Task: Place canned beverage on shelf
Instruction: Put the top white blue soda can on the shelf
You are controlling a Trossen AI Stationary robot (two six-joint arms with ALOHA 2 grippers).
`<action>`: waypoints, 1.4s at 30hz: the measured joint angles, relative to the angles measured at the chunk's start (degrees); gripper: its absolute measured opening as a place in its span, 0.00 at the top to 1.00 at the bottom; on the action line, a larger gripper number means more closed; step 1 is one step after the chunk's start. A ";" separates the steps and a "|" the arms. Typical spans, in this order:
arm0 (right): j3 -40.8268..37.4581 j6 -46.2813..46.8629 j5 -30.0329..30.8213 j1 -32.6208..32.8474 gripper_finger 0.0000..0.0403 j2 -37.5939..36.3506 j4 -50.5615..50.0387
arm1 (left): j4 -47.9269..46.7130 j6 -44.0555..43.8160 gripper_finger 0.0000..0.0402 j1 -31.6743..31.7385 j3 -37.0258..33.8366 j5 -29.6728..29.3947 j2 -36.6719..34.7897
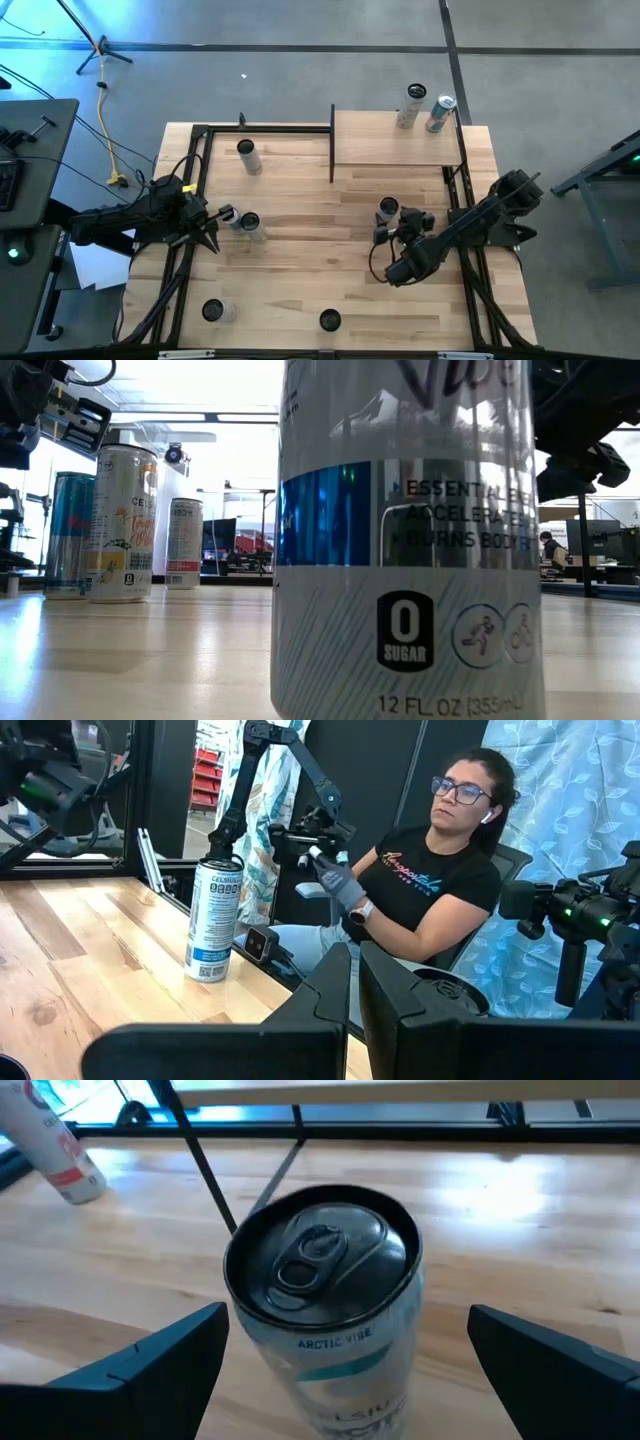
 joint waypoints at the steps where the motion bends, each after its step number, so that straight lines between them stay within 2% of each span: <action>1: 0.00 -0.20 1.03 0.02 0.02 0.00 0.16 | 0.00 0.00 0.99 0.00 0.00 0.00 0.00; 5: 0.02 -3.89 4.58 0.03 0.02 0.00 1.87 | 0.00 0.00 0.99 0.00 0.00 0.00 0.01; 11: -0.20 -4.35 4.78 -0.93 0.02 0.12 1.83 | 0.00 0.00 0.99 0.02 0.00 0.00 -0.01; 15: -0.20 -4.35 4.79 -1.62 0.06 0.41 1.85 | 0.00 0.00 0.99 0.00 0.00 0.00 0.00; 19: -0.20 -4.18 5.09 -1.73 0.16 1.03 2.40 | 0.00 0.00 0.99 0.01 0.00 0.00 0.00; 26: -0.20 -4.74 6.63 -1.62 0.42 2.29 5.27 | 0.00 0.00 0.99 0.01 0.00 0.00 -0.02; 35: 2.99 -4.35 6.85 -1.32 0.42 2.32 4.97 | 0.00 0.00 0.99 0.01 0.00 0.00 0.01; 42: 16.21 -6.04 6.99 -1.33 0.42 2.32 -9.31 | 0.00 0.00 0.99 0.01 0.00 0.00 -0.02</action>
